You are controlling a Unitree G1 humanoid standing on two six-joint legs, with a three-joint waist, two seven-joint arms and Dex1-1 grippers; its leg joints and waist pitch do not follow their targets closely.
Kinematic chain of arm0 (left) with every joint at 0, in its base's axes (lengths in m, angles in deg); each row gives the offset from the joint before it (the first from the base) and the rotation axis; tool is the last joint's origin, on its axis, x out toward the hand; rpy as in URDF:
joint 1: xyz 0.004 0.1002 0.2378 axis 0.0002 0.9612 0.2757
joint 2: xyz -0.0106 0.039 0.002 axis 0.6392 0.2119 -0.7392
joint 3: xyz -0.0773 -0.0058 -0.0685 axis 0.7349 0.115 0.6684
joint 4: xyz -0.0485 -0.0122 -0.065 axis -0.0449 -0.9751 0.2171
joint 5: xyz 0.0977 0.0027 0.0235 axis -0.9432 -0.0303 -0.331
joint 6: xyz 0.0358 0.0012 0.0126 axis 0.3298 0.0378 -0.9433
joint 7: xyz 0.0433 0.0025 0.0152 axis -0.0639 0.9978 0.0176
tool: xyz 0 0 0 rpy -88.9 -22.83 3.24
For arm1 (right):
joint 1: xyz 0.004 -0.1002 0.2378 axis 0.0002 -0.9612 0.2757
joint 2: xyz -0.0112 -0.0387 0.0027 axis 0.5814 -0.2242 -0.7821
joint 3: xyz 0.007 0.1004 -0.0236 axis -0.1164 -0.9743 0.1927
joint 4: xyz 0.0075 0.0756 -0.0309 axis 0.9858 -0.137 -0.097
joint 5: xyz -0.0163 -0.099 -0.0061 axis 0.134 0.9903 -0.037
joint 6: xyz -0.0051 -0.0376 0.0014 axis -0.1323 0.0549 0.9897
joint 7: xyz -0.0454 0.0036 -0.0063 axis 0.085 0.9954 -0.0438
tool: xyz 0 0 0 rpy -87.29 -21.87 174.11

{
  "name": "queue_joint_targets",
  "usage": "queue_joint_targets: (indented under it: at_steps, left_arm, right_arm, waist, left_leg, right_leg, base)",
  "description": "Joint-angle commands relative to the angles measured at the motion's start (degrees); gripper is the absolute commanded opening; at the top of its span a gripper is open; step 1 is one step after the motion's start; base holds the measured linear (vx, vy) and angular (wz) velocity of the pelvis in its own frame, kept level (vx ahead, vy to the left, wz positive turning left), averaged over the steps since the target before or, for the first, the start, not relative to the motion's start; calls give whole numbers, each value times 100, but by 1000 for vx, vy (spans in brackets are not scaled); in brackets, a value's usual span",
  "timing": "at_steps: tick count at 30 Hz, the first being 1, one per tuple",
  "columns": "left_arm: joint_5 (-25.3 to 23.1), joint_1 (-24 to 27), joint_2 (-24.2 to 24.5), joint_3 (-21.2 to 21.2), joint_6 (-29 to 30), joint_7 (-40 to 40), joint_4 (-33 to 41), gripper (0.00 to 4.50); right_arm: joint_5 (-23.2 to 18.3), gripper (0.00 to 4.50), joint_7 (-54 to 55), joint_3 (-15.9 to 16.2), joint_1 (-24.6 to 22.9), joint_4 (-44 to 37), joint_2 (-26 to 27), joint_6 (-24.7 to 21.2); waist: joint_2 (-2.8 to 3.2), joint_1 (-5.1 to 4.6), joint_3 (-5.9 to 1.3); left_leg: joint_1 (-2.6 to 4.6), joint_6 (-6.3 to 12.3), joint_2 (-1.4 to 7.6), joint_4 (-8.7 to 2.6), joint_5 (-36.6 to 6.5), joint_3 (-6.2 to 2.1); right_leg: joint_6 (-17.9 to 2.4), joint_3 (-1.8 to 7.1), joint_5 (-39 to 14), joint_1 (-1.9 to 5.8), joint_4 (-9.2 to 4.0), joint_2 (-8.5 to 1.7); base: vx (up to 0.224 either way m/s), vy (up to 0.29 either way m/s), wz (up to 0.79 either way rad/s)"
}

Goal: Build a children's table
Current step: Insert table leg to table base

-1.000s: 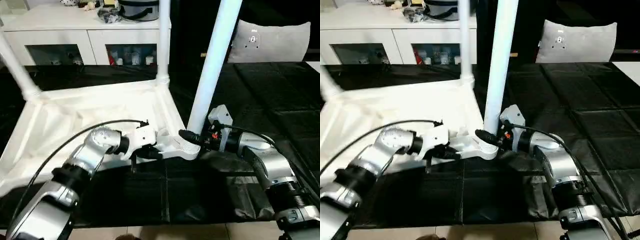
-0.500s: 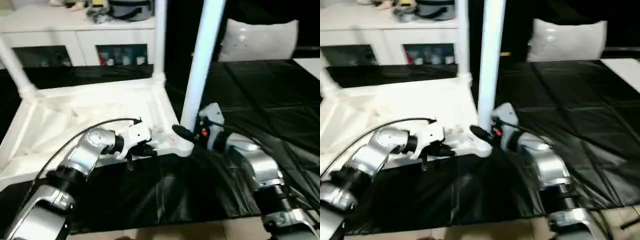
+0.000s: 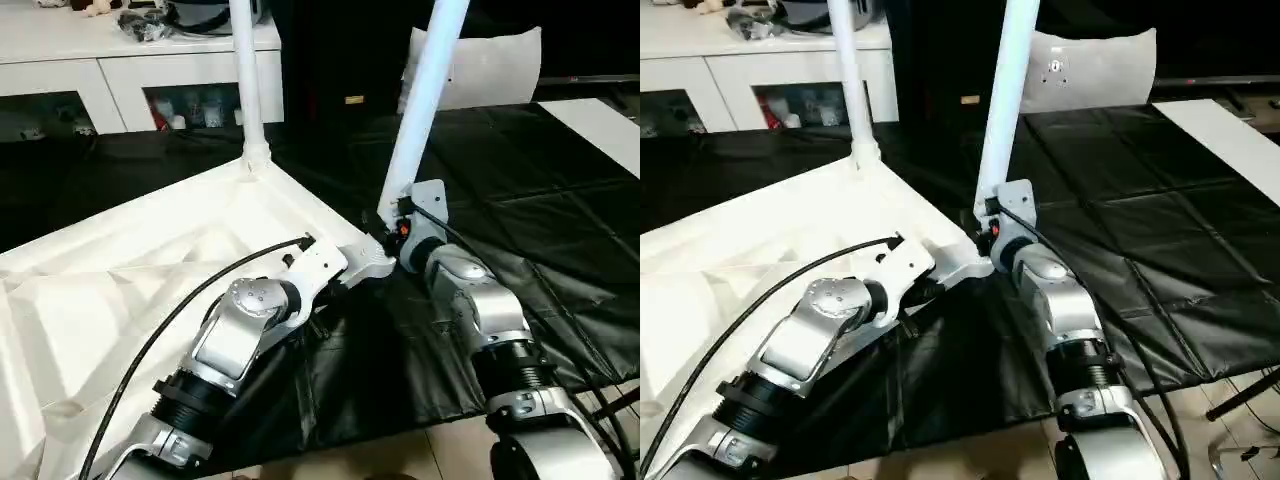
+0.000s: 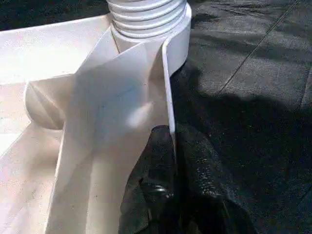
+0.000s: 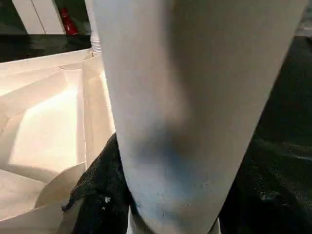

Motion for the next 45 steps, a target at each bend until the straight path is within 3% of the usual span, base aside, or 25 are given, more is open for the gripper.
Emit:
queue_joint_targets:
  at_steps: [1,6,11,12,14,17,19,21,23,28,35,36,37,38,40,41,43,45]
  left_arm:
    - [31,-1,-59,-411,-9,-245,351,0]
    - [10,6,-47,-423,21,-199,366,0]
    - [47,-1,-7,-460,49,-206,409,0]
    - [49,-5,-2,-460,44,-217,411,0]
    - [48,-14,5,-462,44,-230,412,0]
    - [63,-21,12,-460,33,-238,402,0]
    - [79,-32,23,-451,16,-241,376,0]
    - [78,-45,57,-434,-27,-239,329,0]
    - [59,-64,109,-420,-102,-233,268,0]
    - [33,-97,281,-378,-264,-259,132,0]
    - [65,-165,456,-340,-462,-330,-77,0]
    - [73,-175,482,-346,-498,-350,-112,0]
    - [75,-178,491,-347,-509,-358,-124,0]
    - [77,-179,498,-346,-519,-363,-134,0]
    - [101,-196,572,-351,-605,-417,-227,0]
    - [119,-205,634,-354,-689,-487,-289,0]
    - [142,-238,786,-376,-914,-690,-455,0]
    - [114,-259,853,-404,-998,-741,-519,0]
  right_arm:
    - [-24,187,144,-27,-120,659,58,-493]
    - [75,187,24,81,-66,772,7,-413]
    - [18,187,-45,-36,55,1010,31,-250]
    - [10,222,-52,-58,84,1052,35,-230]
    - [2,222,-62,-91,133,1121,45,-205]
    - [0,264,-83,-124,173,1195,51,-171]
    - [-3,270,-102,-143,193,1249,38,-130]
    - [-8,299,-129,-153,176,1255,20,-99]
    - [-12,311,-173,-155,136,1236,5,-55]
    - [-129,361,-476,-149,-166,881,-54,-8]
    - [-243,410,-827,-165,-757,108,-357,-87]
    - [-254,410,-873,-181,-823,19,-411,-90]
    - [-259,437,-890,-187,-848,-15,-432,-94]
    - [-269,445,-901,-198,-865,-41,-448,-106]
    - [-333,448,-1025,-274,-1016,-302,-596,-173]
    - [-401,448,-1172,-308,-1094,-480,-697,-183]
    - [-570,448,-1490,-383,-1212,-841,-920,-205]
    - [-602,448,-1569,-403,-1216,-909,-993,-198]
  waist:
    - [14,27,-225]
    - [4,18,-225]
    - [15,-2,-223]
    - [21,-5,-224]
    - [17,-14,-219]
    - [31,-7,-227]
    - [36,39,-247]
    - [48,49,-254]
    - [51,54,-257]
    - [62,147,-287]
    - [79,274,-311]
    - [70,286,-308]
    - [65,299,-300]
    - [85,307,-302]
    - [87,320,-299]
    - [119,335,-296]
    - [91,348,-301]
    - [101,344,-307]
  left_leg:
    - [91,-195,322,-481,-2624,-196]
    - [90,-214,321,-481,-2642,-198]
    - [102,-223,318,-476,-2745,-205]
    - [99,-227,316,-477,-2759,-208]
    - [92,-230,314,-479,-2779,-210]
    - [115,-232,317,-470,-2785,-201]
    - [137,-210,327,-454,-2670,-173]
    - [81,-171,326,-473,-2448,-173]
    - [82,-144,327,-470,-2372,-167]
    - [64,35,328,-433,-1810,-125]
    - [75,120,339,-415,-1403,-110]
    - [81,132,337,-415,-1395,-106]
    - [79,139,330,-412,-1376,-102]
    - [85,130,334,-412,-1376,-101]
    - [92,111,334,-409,-1425,-100]
    - [88,90,339,-419,-1439,-113]
    - [82,124,328,-413,-1435,-114]
    - [78,156,326,-405,-1395,-115]
  right_leg:
    - [-854,239,-2347,58,-574,-403]
    - [-848,238,-2348,52,-572,-401]
    - [-839,232,-2435,34,-583,-403]
    - [-848,231,-2423,37,-579,-405]
    - [-848,227,-2439,38,-582,-404]
    - [-882,235,-2359,22,-584,-399]
    - [-994,251,-2040,15,-567,-392]
    - [-1060,243,-1716,79,-520,-383]
    - [-1099,241,-1594,86,-509,-385]
    - [-1232,241,-1116,143,-475,-388]
    - [-1286,230,-627,203,-422,-384]
    - [-1283,226,-645,198,-429,-379]
    - [-1269,226,-678,200,-434,-375]
    - [-1300,229,-734,191,-428,-387]
    - [-1267,229,-861,190,-444,-384]
    - [-1241,228,-868,200,-438,-389]
    - [-1183,221,-825,215,-445,-381]
    - [-1205,223,-754,218,-434,-390]
  base:
    - [0,0,0]
    - [0,0,0]
    - [0,0,0]
    - [0,0,0]
    - [0,0,0]
    - [0,0,0]
    - [0,0,0]
    - [0,0,0]
    - [0,0,0]
    - [0,0,0]
    - [0,0,0]
    - [0,0,0]
    - [0,0,0]
    - [0,0,0]
    - [0,0,0]
    - [0,0,0]
    - [0,0,0]
    - [0,0,0]
